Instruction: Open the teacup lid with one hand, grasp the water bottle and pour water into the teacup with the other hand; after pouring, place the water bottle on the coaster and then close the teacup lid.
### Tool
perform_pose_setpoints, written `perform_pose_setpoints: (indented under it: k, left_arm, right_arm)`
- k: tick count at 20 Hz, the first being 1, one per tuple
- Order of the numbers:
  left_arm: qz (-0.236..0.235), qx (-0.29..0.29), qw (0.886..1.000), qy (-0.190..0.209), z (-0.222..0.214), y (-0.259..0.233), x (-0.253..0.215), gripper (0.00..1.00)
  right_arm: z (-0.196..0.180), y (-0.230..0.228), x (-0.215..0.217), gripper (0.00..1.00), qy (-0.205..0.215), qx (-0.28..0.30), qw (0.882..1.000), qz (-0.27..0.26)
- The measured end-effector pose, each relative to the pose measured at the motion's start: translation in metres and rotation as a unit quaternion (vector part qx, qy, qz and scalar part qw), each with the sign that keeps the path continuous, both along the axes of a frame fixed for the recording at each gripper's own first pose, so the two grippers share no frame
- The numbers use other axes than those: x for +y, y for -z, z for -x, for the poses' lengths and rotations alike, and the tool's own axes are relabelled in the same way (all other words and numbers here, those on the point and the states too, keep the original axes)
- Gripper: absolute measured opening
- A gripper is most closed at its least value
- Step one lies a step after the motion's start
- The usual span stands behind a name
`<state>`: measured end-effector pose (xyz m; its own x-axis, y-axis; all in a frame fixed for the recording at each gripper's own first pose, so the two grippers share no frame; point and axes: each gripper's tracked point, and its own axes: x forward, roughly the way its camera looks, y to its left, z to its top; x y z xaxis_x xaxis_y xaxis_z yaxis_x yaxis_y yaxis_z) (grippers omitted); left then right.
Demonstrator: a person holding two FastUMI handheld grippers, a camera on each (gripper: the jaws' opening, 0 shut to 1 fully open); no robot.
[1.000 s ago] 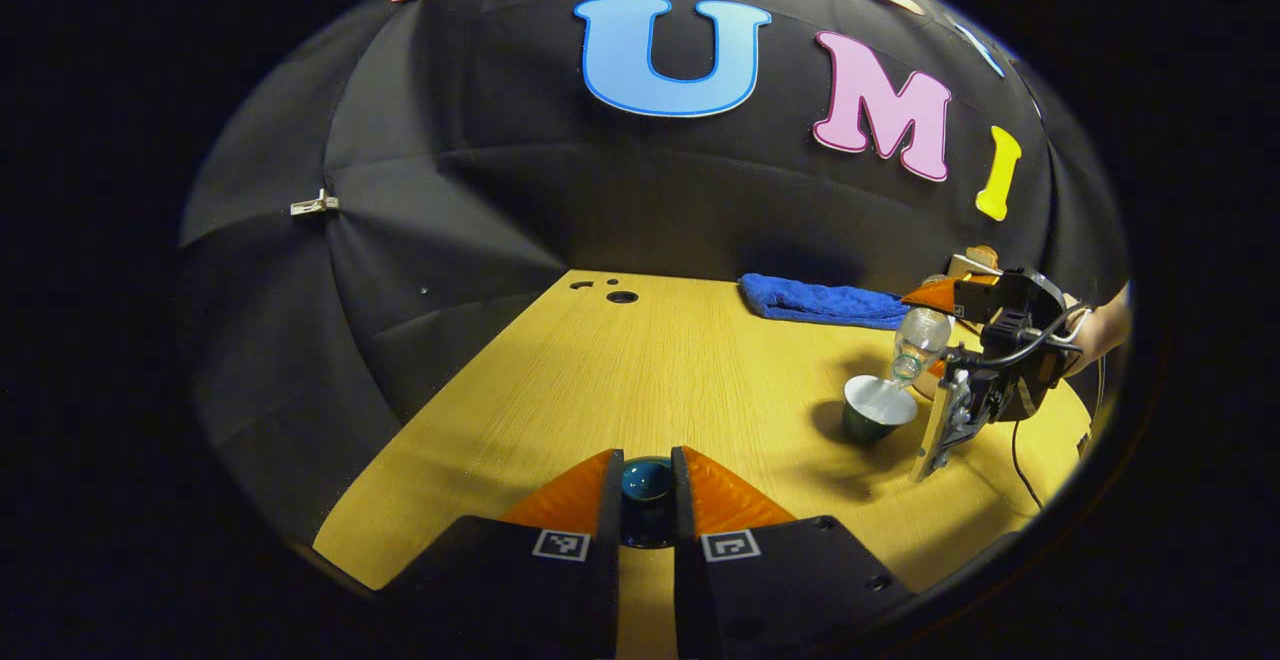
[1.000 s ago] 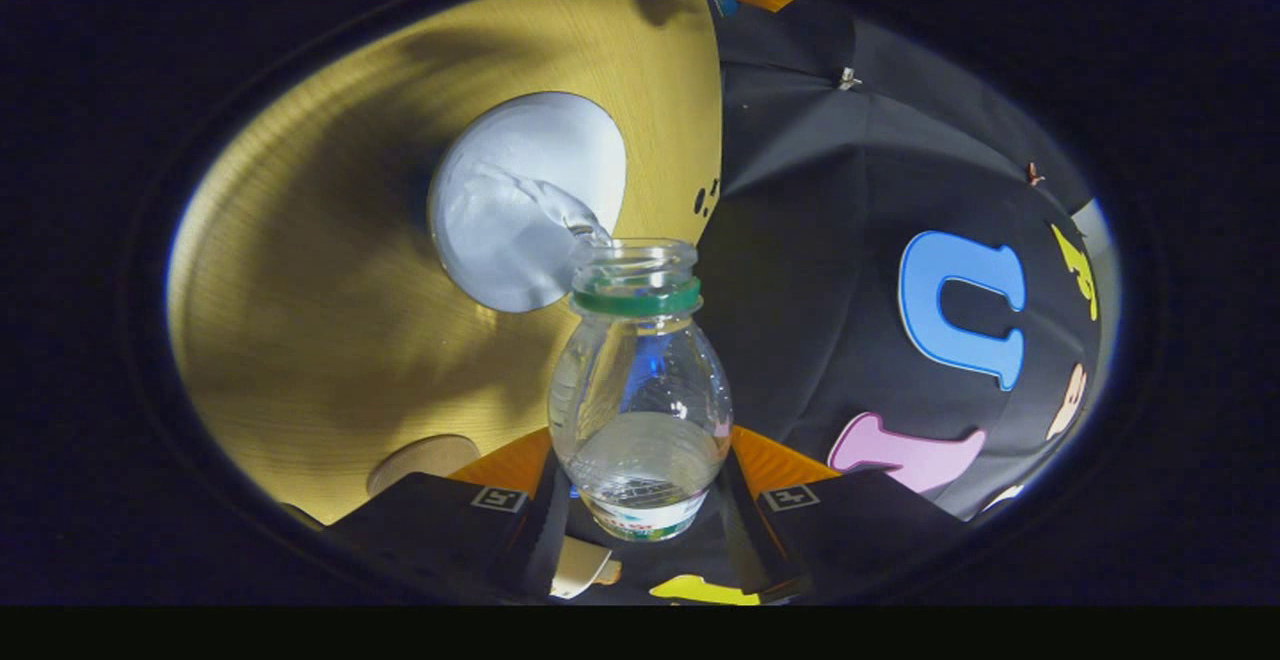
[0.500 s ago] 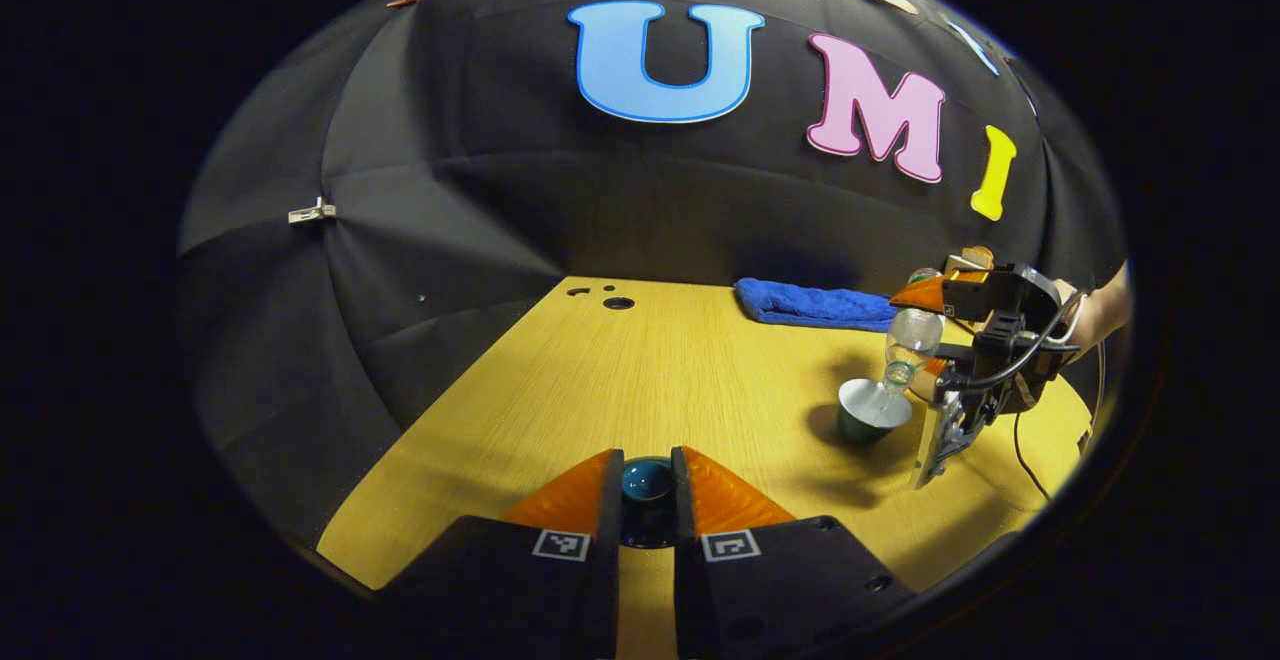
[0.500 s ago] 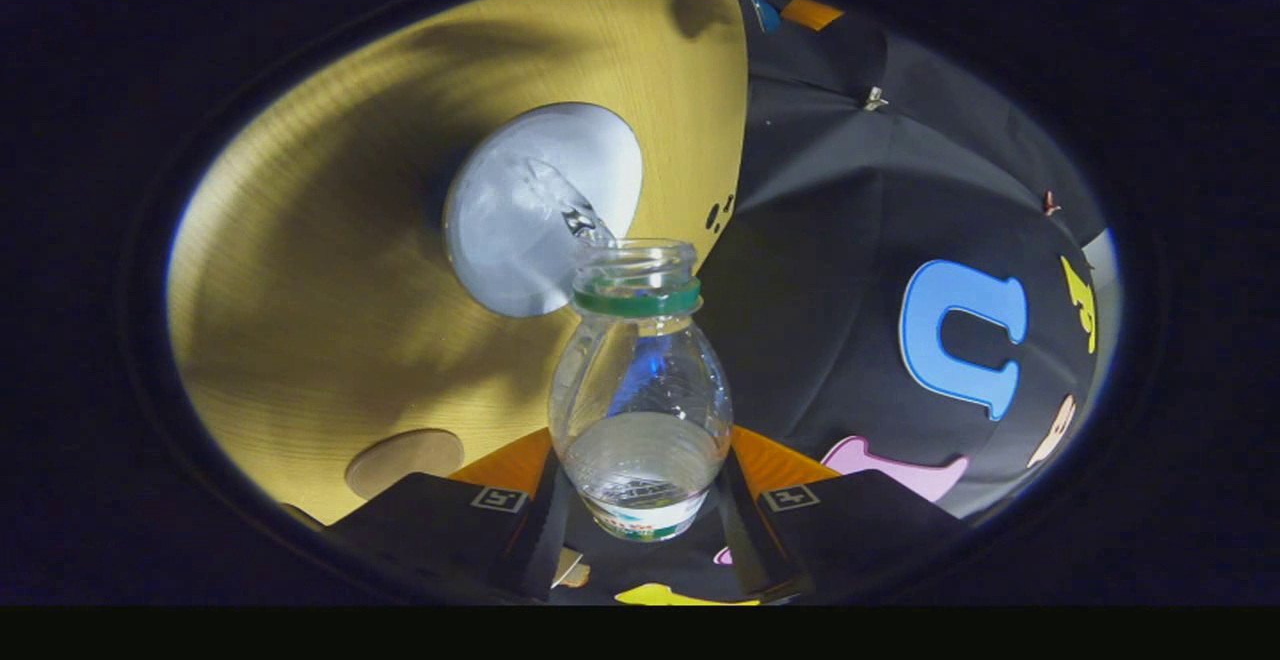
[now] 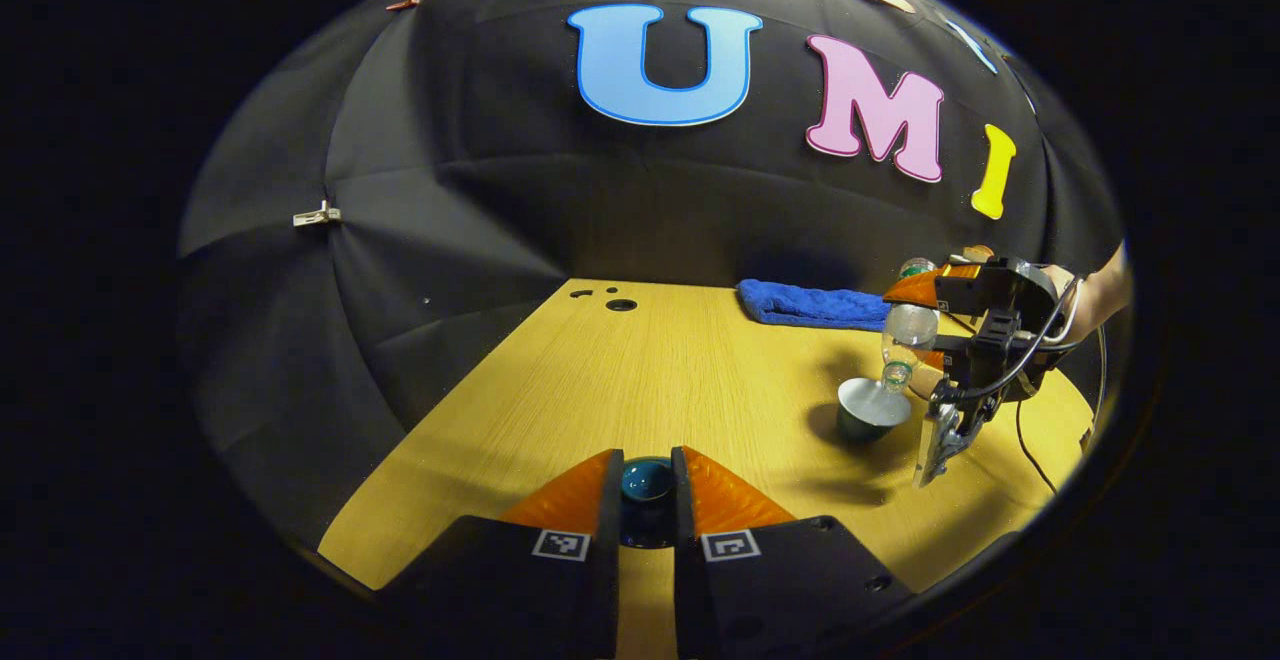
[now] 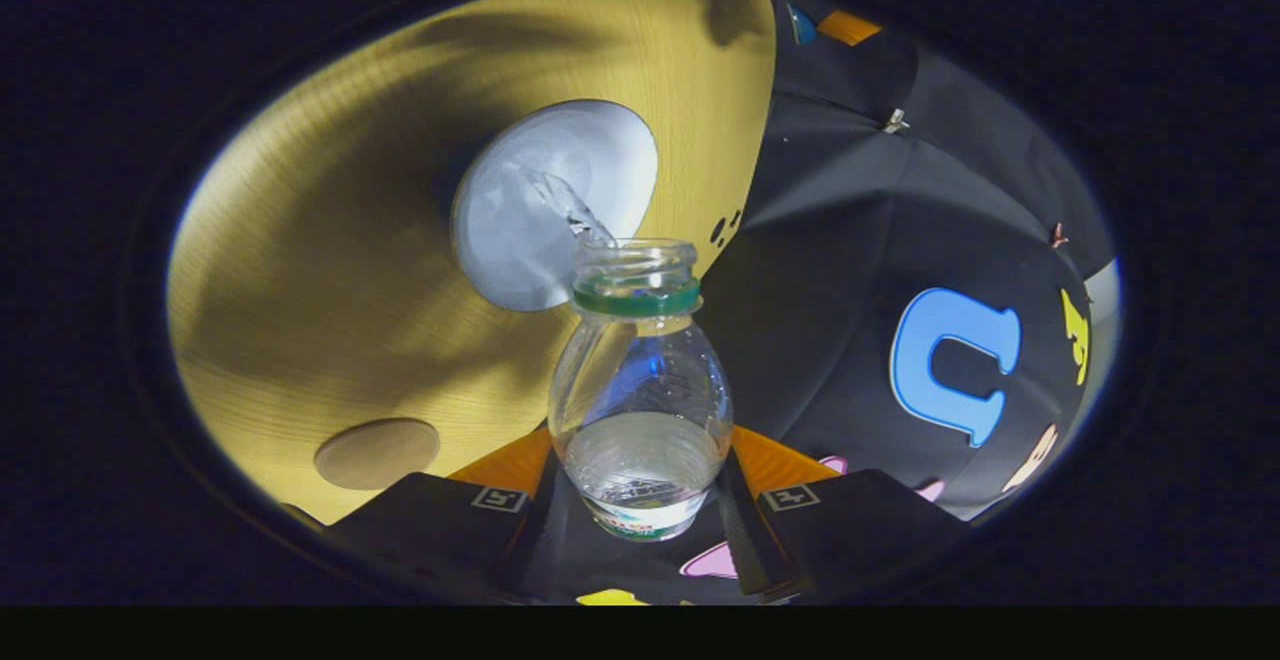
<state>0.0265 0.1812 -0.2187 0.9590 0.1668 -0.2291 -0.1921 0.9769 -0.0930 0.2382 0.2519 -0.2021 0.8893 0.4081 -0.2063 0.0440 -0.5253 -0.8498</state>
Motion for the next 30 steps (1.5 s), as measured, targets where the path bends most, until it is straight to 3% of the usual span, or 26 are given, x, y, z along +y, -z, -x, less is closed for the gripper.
perform_pose_setpoints:
  k: [1, 3, 13, 20, 23, 26, 27, 28, 30]
  left_arm:
    - [0.0, -0.001, 1.0, 0.0, -0.001, -0.001, 0.0, 0.22]
    - [-0.001, -0.002, 1.0, -0.001, 0.0, -0.003, -0.001, 0.26]
    - [-0.006, -0.007, 1.0, 0.0, -0.001, -0.007, -0.004, 0.26]
    - [-0.008, -0.008, 1.0, -0.002, 0.002, -0.012, -0.006, 0.26]
    - [-0.007, -0.01, 1.0, -0.003, 0.004, -0.019, -0.007, 0.23]
    - [-0.009, -0.015, 1.0, -0.002, 0.004, -0.029, -0.009, 0.26]
    - [-0.011, -0.016, 1.0, -0.001, 0.004, -0.034, -0.01, 0.23]
    - [-0.011, -0.017, 1.0, 0.001, 0.005, -0.039, -0.012, 0.26]
    - [-0.009, -0.02, 1.0, 0.005, 0.006, -0.05, -0.017, 0.23]
  right_arm:
    - [0.0, -0.001, 0.002, 0.7, -0.004, -0.002, 1.0, 0.004]
    - [-0.001, -0.002, 0.004, 0.7, -0.009, -0.006, 1.0, 0.012]
    - [-0.001, -0.004, 0.017, 0.7, -0.054, -0.014, 0.996, 0.077]
    - [-0.002, -0.005, 0.004, 0.69, -0.027, 0.001, 0.998, 0.065]
    - [0.001, -0.011, -0.005, 0.69, 0.006, 0.023, 0.999, 0.03]
    - [0.002, -0.011, -0.02, 0.7, 0.078, 0.081, 0.992, -0.054]
    - [0.005, -0.014, -0.026, 0.7, 0.106, 0.102, 0.985, -0.091]
    - [0.005, -0.018, -0.03, 0.7, 0.132, 0.121, 0.975, -0.13]
    - [0.001, -0.028, -0.035, 0.7, 0.179, 0.156, 0.949, -0.209]
